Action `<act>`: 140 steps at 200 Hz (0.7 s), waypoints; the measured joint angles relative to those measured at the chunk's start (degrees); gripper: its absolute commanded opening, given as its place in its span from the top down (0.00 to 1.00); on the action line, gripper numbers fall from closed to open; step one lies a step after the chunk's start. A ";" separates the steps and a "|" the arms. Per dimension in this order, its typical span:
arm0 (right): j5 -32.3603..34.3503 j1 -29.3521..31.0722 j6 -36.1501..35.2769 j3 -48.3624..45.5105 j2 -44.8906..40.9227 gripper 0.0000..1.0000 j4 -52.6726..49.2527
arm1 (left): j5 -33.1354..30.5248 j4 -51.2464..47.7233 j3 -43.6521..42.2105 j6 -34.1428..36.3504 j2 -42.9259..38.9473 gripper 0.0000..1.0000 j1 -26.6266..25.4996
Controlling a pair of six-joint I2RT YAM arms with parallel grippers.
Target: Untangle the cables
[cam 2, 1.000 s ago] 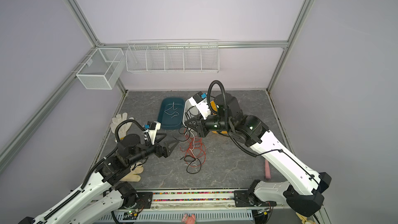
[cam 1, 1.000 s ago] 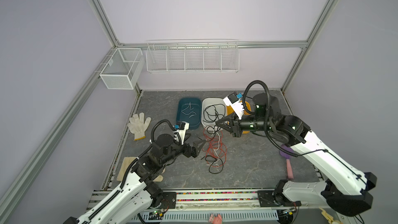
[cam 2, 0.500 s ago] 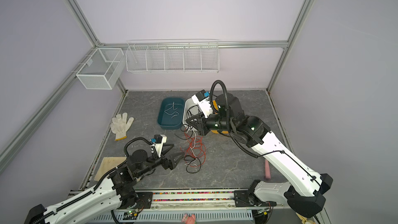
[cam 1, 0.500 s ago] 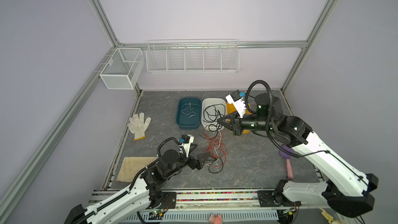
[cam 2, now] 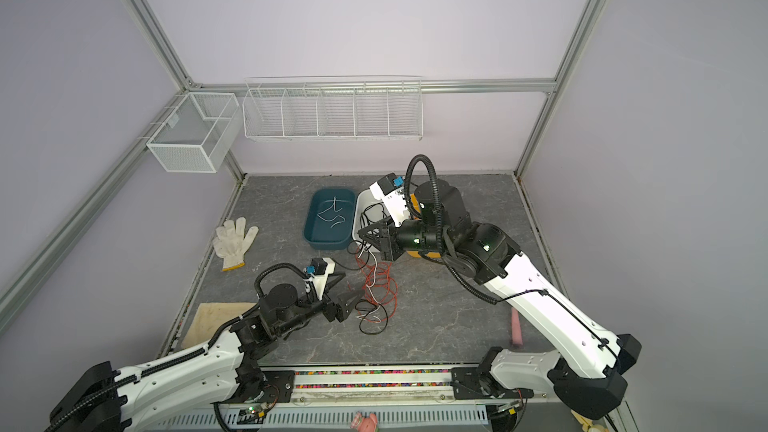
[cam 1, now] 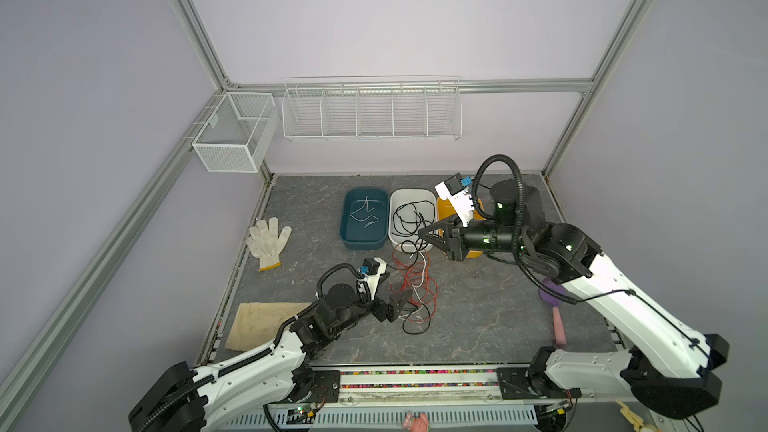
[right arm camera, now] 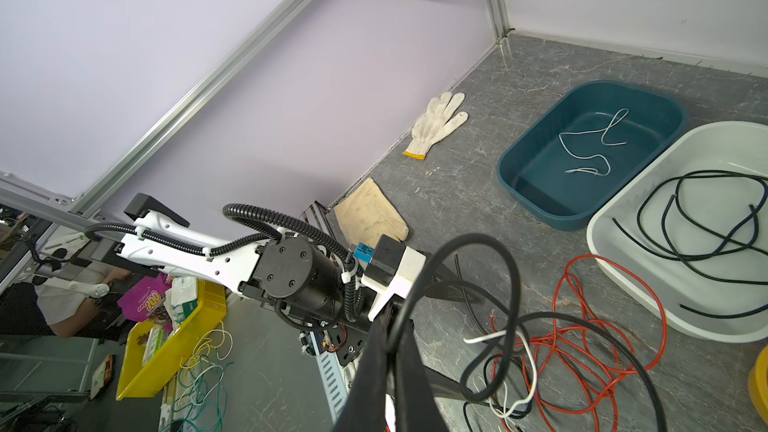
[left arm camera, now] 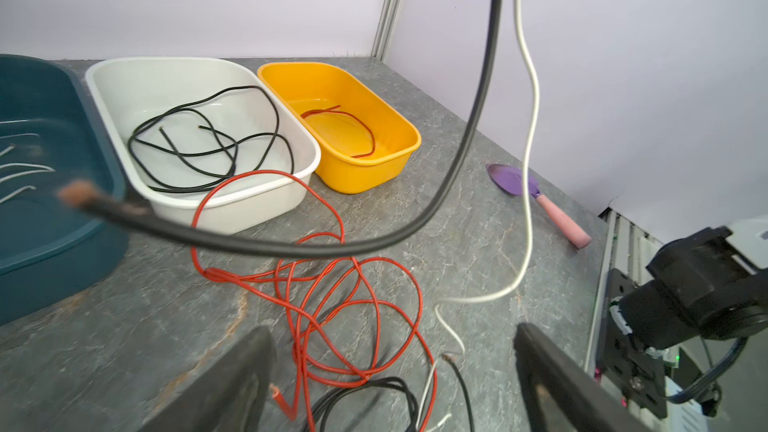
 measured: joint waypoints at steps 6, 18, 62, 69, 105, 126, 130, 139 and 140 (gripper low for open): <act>-0.07 -0.02 0.07 -0.07 0.00 0.94 0.17 | 0.52 0.63 0.00 0.46 0.66 0.18 0.00; -0.24 -0.02 0.20 -0.35 -0.11 0.94 0.55 | 1.64 1.73 0.02 1.14 1.99 0.19 -0.02; -1.29 -0.02 0.42 -0.87 -0.15 0.94 1.11 | 4.57 3.96 0.83 3.19 5.88 0.19 -0.22; -1.60 -0.02 0.50 -1.09 -0.22 0.94 1.42 | 4.81 4.11 1.31 3.52 6.40 0.22 -0.22; -3.91 -0.02 2.14 -3.43 -1.31 0.94 3.74 | 6.08 6.82 3.80 4.17 10.27 0.42 -0.33; -4.83 -0.02 3.04 -3.69 -1.79 0.94 4.70 | 7.26 9.18 4.00 3.58 12.94 0.56 -0.33; -4.96 -0.02 3.17 -3.69 -1.90 0.94 4.90 | 7.50 9.53 4.00 3.37 13.27 0.57 -0.33; -5.14 -0.02 3.41 -3.72 -2.21 0.94 5.25 | 7.80 10.16 4.00 3.30 13.97 0.59 -0.33; -5.14 -0.02 3.39 -3.72 -2.25 0.94 5.25 | 7.89 10.23 4.00 3.15 14.03 0.60 -0.33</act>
